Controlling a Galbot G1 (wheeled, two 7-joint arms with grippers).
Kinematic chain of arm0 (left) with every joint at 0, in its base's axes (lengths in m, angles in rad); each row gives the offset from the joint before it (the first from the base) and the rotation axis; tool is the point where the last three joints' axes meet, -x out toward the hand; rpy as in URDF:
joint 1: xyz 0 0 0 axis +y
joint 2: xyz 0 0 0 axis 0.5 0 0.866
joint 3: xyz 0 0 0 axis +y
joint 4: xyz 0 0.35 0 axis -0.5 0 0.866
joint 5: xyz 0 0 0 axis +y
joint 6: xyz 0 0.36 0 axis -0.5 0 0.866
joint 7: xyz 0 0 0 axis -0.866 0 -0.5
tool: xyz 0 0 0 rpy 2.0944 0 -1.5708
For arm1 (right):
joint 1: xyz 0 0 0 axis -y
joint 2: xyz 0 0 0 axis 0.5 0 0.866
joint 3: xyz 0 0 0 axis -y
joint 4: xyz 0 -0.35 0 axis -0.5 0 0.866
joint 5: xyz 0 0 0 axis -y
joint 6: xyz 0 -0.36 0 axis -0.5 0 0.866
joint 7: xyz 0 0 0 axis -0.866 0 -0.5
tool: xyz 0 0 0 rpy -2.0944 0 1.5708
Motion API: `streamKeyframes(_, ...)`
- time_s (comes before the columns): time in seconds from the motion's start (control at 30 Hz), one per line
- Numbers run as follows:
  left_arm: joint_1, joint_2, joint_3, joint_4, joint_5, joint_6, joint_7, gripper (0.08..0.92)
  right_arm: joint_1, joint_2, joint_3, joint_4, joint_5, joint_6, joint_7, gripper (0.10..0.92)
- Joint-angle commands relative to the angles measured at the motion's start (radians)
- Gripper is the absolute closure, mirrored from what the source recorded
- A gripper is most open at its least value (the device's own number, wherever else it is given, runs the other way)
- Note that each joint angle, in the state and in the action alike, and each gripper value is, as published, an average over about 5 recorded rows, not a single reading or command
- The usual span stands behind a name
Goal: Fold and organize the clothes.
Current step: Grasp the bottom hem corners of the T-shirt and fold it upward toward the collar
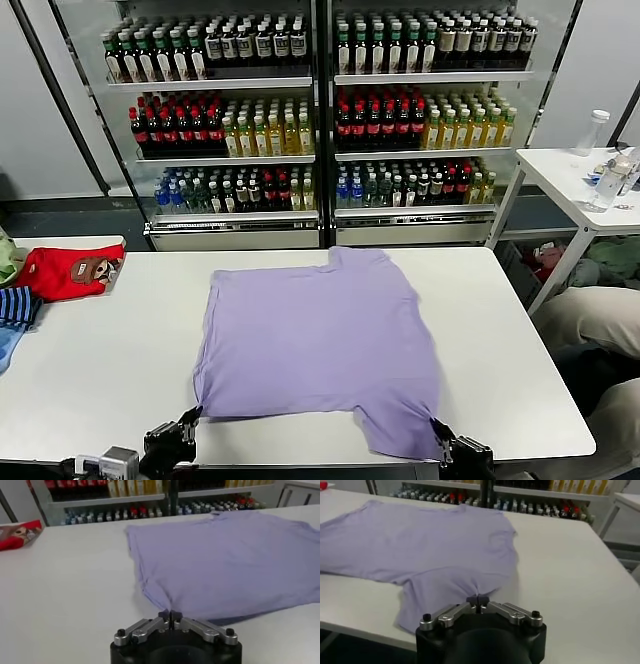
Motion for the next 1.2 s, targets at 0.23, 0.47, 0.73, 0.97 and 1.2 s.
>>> streamKeyframes(0.23,0.234,0.055,-0.146,-0.14,-0.009,-0.048,-0.123,0.906,-0.088,-0.028,0.066,0.103,-0.001,0.002,-0.006,0.912)
streamKeyframes(0.47,-0.113,0.046,-0.088,-0.077,-0.127,0.045,-0.089,0.906,0.239,-0.051,0.007,0.016,0.072,-0.066,0.03,0.912)
streamKeyframes(0.73,-0.303,-0.03,0.004,0.056,-0.03,0.039,-0.02,0.906,0.467,-0.053,-0.071,-0.105,0.122,-0.106,0.063,0.912)
streamKeyframes(0.97,-0.405,-0.048,0.054,0.178,-0.014,0.031,0.008,0.906,0.597,-0.03,-0.158,-0.224,0.142,-0.12,0.067,0.912)
streamKeyframes(1.2,-0.464,-0.035,0.079,0.276,-0.013,-0.011,0.045,0.906,0.666,0.001,-0.211,-0.301,0.158,-0.138,0.083,0.912)
